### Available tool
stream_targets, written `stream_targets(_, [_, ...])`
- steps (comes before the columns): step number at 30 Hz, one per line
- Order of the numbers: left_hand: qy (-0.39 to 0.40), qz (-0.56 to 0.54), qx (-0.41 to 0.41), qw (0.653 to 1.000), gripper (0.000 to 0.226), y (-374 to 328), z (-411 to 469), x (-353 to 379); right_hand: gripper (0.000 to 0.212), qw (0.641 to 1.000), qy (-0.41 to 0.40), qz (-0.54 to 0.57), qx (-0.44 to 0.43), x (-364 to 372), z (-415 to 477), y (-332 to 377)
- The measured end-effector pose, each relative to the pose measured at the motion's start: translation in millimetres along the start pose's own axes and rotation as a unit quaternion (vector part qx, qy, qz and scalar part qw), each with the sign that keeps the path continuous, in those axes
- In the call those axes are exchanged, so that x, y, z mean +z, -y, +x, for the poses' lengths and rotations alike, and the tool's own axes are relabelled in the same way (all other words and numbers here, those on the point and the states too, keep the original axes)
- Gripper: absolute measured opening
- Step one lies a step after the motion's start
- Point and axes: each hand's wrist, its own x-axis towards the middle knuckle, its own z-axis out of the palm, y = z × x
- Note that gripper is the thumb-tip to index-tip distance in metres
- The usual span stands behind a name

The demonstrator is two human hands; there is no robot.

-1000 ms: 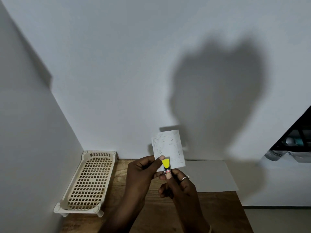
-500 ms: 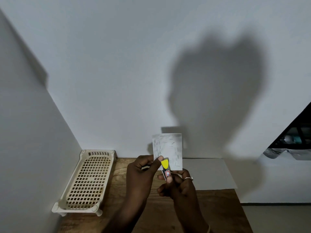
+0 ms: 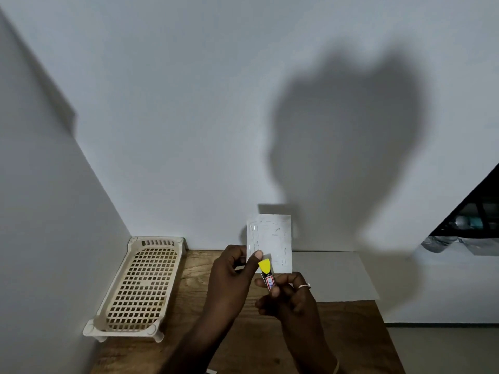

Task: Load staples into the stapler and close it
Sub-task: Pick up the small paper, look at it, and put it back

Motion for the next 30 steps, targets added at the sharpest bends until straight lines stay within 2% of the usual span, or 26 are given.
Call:
stream_targets(3, [0.006,-0.040,-0.038,0.998,0.018,0.0,-3.3,1.7,0.010,1.000,0.003,0.007,-0.003,0.6,-0.7,-3.3])
stream_targets(8, [-0.001,-0.052,-0.050,0.997,0.035,5.3,-3.5,0.6,0.018,1.000,-0.012,-0.014,0.018,-6.3,-3.8,-19.7])
stream_targets(11, [-0.019,-0.058,-0.053,0.997,0.044,12.4,-0.4,-1.0,0.026,0.994,-0.023,-0.106,0.011,-16.2,-5.1,-38.3])
stream_targets(13, [-0.021,-0.061,-0.063,0.996,0.043,19.5,-0.4,-1.7,0.029,0.966,-0.035,-0.254,-0.018,-28.7,-4.9,-56.5])
stream_targets(14, [-0.017,-0.061,-0.068,0.996,0.040,22.8,-1.1,-2.1,0.030,0.940,-0.036,-0.337,-0.034,-35.5,-4.2,-64.4])
stream_targets(17, [-0.002,-0.058,-0.081,0.995,0.020,31.0,-5.1,-2.9,0.037,0.831,-0.006,-0.553,-0.059,-55.4,-4.3,-87.1])
stream_targets(19, [0.005,-0.065,-0.089,0.994,0.010,34.4,-8.1,-2.9,0.047,0.777,0.045,-0.627,-0.044,-69.3,-5.8,-105.6])
stream_targets(20, [0.005,-0.067,-0.094,0.993,0.011,36.2,-9.1,-3.0,0.050,0.762,0.066,-0.644,-0.030,-75.6,-7.8,-115.8])
stream_targets(25, [-0.007,-0.074,-0.103,0.992,0.013,41.4,-10.8,-4.8,0.038,0.766,0.087,-0.636,0.001,-93.7,-14.0,-147.8])
stream_targets(26, [-0.009,-0.073,-0.105,0.992,0.013,41.9,-11.0,-5.3,0.043,0.767,0.089,-0.636,-0.014,-96.5,-14.4,-151.8])
stream_targets(27, [-0.010,-0.072,-0.108,0.991,0.013,42.6,-10.9,-5.5,0.050,0.752,0.104,-0.650,-0.028,-97.3,-16.1,-153.5])
stream_targets(30, [-0.009,-0.067,-0.114,0.991,0.011,44.9,-11.1,-5.4,0.058,0.731,0.106,-0.674,-0.021,-96.9,-19.1,-159.6])
